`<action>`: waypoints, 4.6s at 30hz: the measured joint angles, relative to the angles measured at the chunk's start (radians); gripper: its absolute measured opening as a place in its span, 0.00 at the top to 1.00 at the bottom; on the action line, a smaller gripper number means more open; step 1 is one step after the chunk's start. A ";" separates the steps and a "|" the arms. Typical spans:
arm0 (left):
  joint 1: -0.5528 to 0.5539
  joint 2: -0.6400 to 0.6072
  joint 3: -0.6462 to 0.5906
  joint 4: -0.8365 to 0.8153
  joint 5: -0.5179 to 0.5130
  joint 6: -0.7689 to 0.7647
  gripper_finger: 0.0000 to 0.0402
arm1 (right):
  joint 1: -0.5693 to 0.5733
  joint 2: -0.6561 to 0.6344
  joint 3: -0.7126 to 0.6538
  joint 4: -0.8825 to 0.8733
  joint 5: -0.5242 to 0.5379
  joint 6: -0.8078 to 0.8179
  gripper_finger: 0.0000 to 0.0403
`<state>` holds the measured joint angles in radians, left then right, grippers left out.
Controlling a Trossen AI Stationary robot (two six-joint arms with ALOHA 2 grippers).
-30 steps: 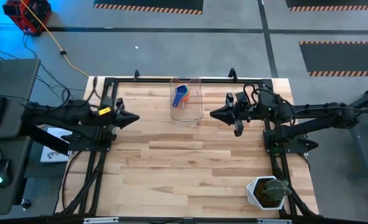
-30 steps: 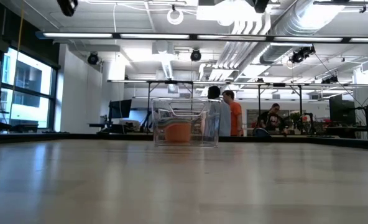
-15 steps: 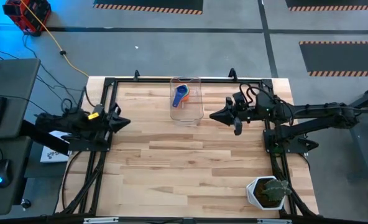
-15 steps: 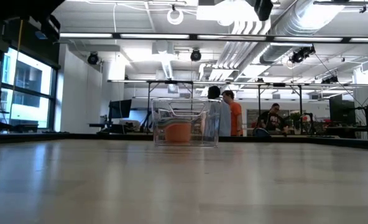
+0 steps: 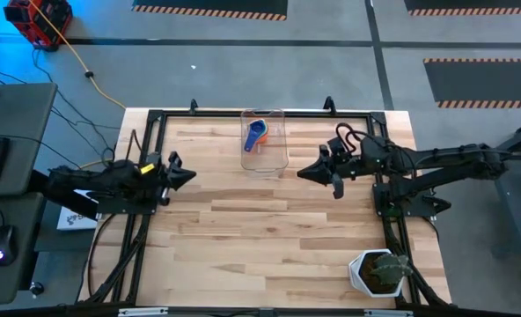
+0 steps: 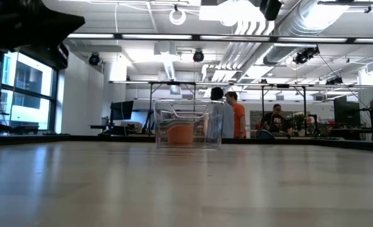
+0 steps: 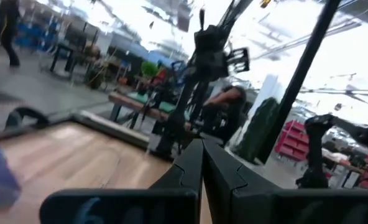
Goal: Nest measuring cups in basket
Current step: Return to Home Position
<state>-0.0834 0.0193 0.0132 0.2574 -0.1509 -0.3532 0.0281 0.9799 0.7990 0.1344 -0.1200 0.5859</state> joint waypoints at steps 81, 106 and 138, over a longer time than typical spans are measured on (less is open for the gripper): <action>0.004 -0.016 0.000 -0.215 -0.042 0.015 1.00 | 0.012 -0.934 -0.789 -0.122 0.116 -0.247 1.00; 0.004 -0.016 0.000 -0.216 -0.042 0.015 1.00 | 0.012 -0.934 -0.789 -0.123 0.116 -0.247 1.00; 0.004 -0.015 0.000 -0.216 -0.042 0.015 1.00 | 0.012 -0.934 -0.789 -0.123 0.116 -0.247 1.00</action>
<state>-0.0792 0.0040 0.0128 0.0414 -0.1928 -0.3378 0.0400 0.0463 0.0101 0.0113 -0.0036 0.3393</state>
